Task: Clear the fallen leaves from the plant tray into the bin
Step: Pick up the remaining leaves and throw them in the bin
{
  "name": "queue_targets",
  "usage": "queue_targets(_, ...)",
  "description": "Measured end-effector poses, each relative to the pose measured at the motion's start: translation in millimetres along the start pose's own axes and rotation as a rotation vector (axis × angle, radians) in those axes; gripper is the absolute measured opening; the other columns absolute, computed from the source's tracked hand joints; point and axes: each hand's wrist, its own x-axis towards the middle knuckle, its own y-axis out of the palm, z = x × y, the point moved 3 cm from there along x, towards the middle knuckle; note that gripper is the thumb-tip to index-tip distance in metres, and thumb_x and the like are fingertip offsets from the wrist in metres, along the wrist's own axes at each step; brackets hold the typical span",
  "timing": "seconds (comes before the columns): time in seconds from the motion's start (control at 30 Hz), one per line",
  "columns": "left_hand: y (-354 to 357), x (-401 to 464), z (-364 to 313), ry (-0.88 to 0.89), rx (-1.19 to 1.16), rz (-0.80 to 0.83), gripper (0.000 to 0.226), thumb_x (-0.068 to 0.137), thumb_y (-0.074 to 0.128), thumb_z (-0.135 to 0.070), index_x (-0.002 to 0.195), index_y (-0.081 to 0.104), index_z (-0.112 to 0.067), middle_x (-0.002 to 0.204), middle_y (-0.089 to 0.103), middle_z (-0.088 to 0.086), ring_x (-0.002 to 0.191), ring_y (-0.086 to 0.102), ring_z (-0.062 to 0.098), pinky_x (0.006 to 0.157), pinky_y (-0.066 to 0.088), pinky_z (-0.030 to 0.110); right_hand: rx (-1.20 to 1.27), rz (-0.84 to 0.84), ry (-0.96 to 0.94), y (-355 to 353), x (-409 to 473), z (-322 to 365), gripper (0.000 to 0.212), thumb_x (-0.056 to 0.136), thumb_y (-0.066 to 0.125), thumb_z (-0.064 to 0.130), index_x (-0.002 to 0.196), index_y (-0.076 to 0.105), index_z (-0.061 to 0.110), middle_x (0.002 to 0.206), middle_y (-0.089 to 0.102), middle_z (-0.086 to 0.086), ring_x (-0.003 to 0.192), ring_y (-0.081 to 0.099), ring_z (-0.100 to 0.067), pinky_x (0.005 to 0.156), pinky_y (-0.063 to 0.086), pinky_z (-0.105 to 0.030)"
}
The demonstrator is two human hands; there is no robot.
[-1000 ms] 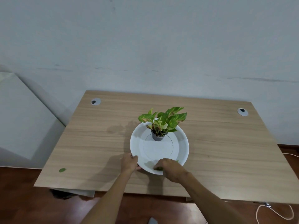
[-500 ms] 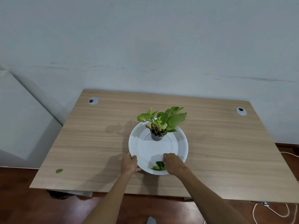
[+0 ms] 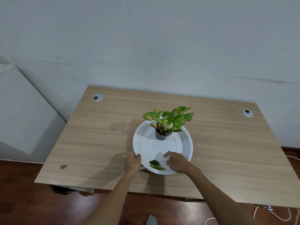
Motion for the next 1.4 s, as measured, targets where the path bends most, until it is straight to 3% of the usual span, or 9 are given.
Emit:
queue_targets(0.17, 0.0, 3.0, -0.2, -0.003, -0.014, -0.003, 0.024, 0.097, 0.045, -0.004, 0.115, 0.059, -0.009, 0.106, 0.069, 0.014, 0.089, 0.071, 0.034, 0.060, 0.063, 0.041, -0.164, 0.157, -0.151, 14.5, 6.1, 22.8, 0.052, 0.093, 0.055, 0.014, 0.144, 0.047, 0.018, 0.126, 0.057, -0.007, 0.114, 0.054, -0.023, 0.098, 0.043, -0.031)
queue_targets(0.3, 0.5, 7.2, 1.8, -0.002, -0.022, -0.005, 0.025, 0.097, 0.044, -0.003, 0.116, 0.060, -0.007, 0.101, 0.070, 0.014, 0.080, 0.071, 0.028, 0.057, 0.063, 0.039, -0.264, 0.211, -0.214, 23.9, 12.4, 38.1, 0.063, 0.091, 0.048, 0.003, 0.150, 0.038, 0.022, 0.129, 0.053, -0.010, 0.116, 0.052, -0.029, 0.088, 0.037, -0.030)
queue_targets(0.4, 0.6, 7.7, 2.4, -0.012, -0.031, -0.007, 0.026, 0.097, 0.044, -0.002, 0.117, 0.060, -0.006, 0.101, 0.070, 0.015, 0.078, 0.070, 0.026, 0.051, 0.061, 0.033, -0.324, 0.222, -0.257, 23.2, 16.8, 47.4, 0.059, 0.090, 0.049, 0.000, 0.145, 0.046, 0.022, 0.128, 0.054, -0.013, 0.114, 0.054, -0.031, 0.091, 0.043, -0.036)
queue_targets(0.57, 1.0, 9.9, 5.6, -0.009, -0.029, -0.031, 0.027, 0.096, 0.046, -0.003, 0.119, 0.061, -0.005, 0.110, 0.069, 0.017, 0.093, 0.070, 0.035, 0.067, 0.062, 0.050, -0.302, 0.167, -0.277, 27.7, 16.0, 51.8, 0.037, 0.092, 0.051, 0.003, 0.122, 0.069, 0.015, 0.122, 0.065, -0.011, 0.109, 0.060, -0.030, 0.093, 0.050, -0.038)
queue_targets(0.7, 1.4, 10.8, 6.8, -0.002, -0.055, -0.040, 0.027, 0.096, 0.045, -0.003, 0.117, 0.061, -0.006, 0.108, 0.070, 0.017, 0.089, 0.071, 0.033, 0.062, 0.063, 0.047, -0.266, 0.119, -0.231, 30.0, 17.6, 49.0, 0.031, 0.091, 0.055, 0.005, 0.115, 0.073, 0.013, 0.121, 0.068, -0.008, 0.109, 0.062, -0.027, 0.095, 0.051, -0.035)
queue_targets(1.03, -2.8, 15.5, 10.8, -0.003, -0.103, -0.045, 0.017, 0.094, 0.055, -0.011, 0.111, 0.056, -0.010, 0.105, 0.065, 0.010, 0.082, 0.070, 0.025, 0.052, 0.061, 0.034, -0.032, -0.021, -0.144, 22.3, 18.4, 44.9, 0.019, 0.081, 0.064, 0.004, 0.089, 0.079, 0.011, 0.091, 0.075, -0.006, 0.079, 0.064, -0.015, 0.073, 0.054, -0.022)
queue_targets(1.23, -19.6, 4.0, -10.9, 0.301, -0.165, -0.437, 0.017, 0.094, 0.051, -0.027, 0.084, 0.062, -0.020, 0.080, 0.068, -0.005, 0.078, 0.067, 0.017, 0.064, 0.051, 0.026, 0.209, -0.121, -0.182, -6.1, 9.2, 69.9, 0.018, 0.079, 0.067, 0.008, 0.078, 0.077, 0.023, 0.067, 0.071, 0.009, 0.060, 0.064, -0.006, 0.055, 0.054, -0.020)
queue_targets(1.3, -14.5, 5.8, -20.6, 0.275, -0.317, -0.386, 0.026, 0.096, 0.046, -0.026, 0.084, 0.068, -0.019, 0.083, 0.072, -0.002, 0.083, 0.067, 0.017, 0.073, 0.051, 0.029, 0.289, -0.135, -0.218, -15.2, 6.9, 85.0, 0.015, 0.080, 0.067, 0.009, 0.079, 0.076, 0.021, 0.059, 0.069, 0.009, 0.054, 0.062, -0.004, 0.052, 0.050, -0.020)
queue_targets(1.4, 4.1, 15.3, -30.2, 0.036, -0.723, -0.068, 0.041, 0.101, 0.035, -0.031, 0.109, 0.068, -0.007, 0.103, 0.071, 0.010, 0.100, 0.064, 0.023, 0.090, 0.047, 0.033, 0.348, -0.130, -0.308, -26.5, 5.3, 111.4, 0.014, 0.081, 0.066, 0.008, 0.084, 0.077, 0.016, 0.068, 0.073, -0.004, 0.056, 0.064, -0.007, 0.054, 0.048, -0.019)
